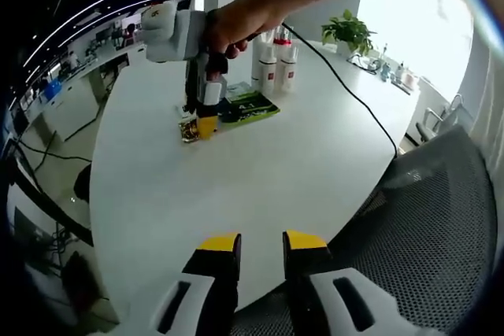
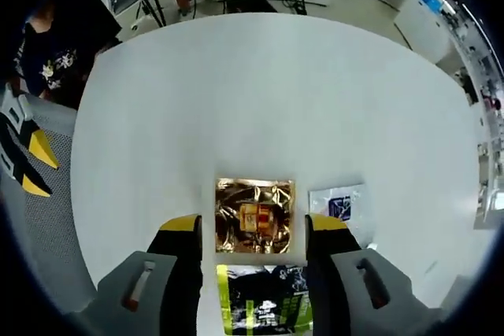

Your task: Arrange the skincare products in the storage area until every visible bottle or jar stands upright without overlapping.

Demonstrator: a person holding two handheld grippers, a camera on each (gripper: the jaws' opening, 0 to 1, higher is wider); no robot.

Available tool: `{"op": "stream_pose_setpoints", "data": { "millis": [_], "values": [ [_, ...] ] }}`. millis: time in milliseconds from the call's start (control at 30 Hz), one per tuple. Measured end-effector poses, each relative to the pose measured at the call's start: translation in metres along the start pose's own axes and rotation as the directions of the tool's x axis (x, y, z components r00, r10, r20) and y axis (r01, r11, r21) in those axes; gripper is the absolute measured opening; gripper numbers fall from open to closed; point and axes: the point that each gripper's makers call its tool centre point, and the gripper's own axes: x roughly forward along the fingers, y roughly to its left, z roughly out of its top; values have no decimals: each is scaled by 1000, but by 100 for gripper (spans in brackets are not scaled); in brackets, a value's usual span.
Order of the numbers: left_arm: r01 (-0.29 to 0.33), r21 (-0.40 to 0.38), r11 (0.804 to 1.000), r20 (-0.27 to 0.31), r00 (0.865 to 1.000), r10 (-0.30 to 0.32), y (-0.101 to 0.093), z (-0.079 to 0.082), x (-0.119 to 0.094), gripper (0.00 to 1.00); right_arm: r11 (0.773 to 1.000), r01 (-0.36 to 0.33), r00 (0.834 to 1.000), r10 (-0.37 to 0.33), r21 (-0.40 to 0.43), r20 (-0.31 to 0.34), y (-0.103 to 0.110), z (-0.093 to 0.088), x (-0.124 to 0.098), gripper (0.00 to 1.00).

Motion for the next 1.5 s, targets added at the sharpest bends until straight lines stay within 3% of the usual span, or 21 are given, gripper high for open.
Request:
{"op": "stream_pose_setpoints", "data": {
  "millis": [100,200,300,333,367,433,500,533,567,667,767,833,867,933,967,1067,1100,1133,1300,1433,1500],
  "values": [
    [1,0,1000,-3,1000,-1,0,-1,0,22,998,59,995,-61,28,84,-2,13,-9,51],
    [-3,1,1000,0,1000,3,1,0,-1,22,993,65,969,-86,96,232,15,31,-39,53],
    [-2,3,1000,-4,1000,2,0,-1,-1,22,984,-16,914,-56,175,401,45,45,-68,57],
    [-1,4,1000,-3,1000,1,0,-1,-1,22,983,-28,881,-62,181,469,57,46,-85,56],
    [-2,4,1000,-1,1000,2,0,-1,-1,22,980,-23,854,-83,198,513,69,41,-100,55],
    [-3,0,1000,-3,1000,3,0,-1,-1,22,978,-30,828,-91,206,553,86,31,-116,52],
    [3,1,1000,-11,1000,-3,-1,-3,-1,22,957,-69,774,-127,281,620,108,16,-136,53],
    [7,-2,1000,-16,1000,-7,-2,-4,-1,22,952,-75,764,-136,297,631,111,14,-138,56],
    [8,3,1000,-18,1000,-8,-3,-4,-1,21,925,-117,748,-157,361,645,119,4,-142,59],
    [18,3,1000,-27,999,-18,-5,-5,0,21,876,-190,736,-172,444,655,138,-19,-148,74],
    [17,30,999,-22,1000,-17,-7,-4,-1,21,826,-236,714,-210,512,668,153,-38,-158,78],
    [22,27,999,-6,1000,-22,-8,-1,-2,21,809,-248,722,-212,532,658,165,-53,-164,81],
    [23,26,999,-7,1000,-23,-8,-1,-2,21,810,-229,717,-234,539,656,171,-62,-170,83],
    [25,26,999,-41,999,-24,-9,-7,2,21,790,-161,730,-307,591,610,173,-86,-176,87],
    [26,24,999,-62,998,-25,-9,-10,4,21,794,-146,717,-325,590,616,175,-92,-179,90],
    [21,14,1000,-85,996,-20,-7,-15,4,20,753,-186,710,-340,631,616,186,-111,-180,94],
    [19,11,1000,-87,996,-18,-6,-15,4,19,720,-221,714,-340,658,612,191,-116,-179,94],
    [17,4,1000,-93,996,-16,-5,-16,5,19,710,-232,704,-349,665,618,193,-117,-181,95],
    [20,8,1000,-146,989,-18,-7,-25,7,19,747,-138,661,-420,651,622,198,-128,-197,96],
    [29,-28,999,-167,985,-33,-7,-26,6,20,705,-133,626,-485,697,610,203,-144,-197,96],
    [39,-19,999,-99,994,-41,-10,-13,3,20,700,-131,600,-508,702,619,204,-146,-198,95]
  ]
}}
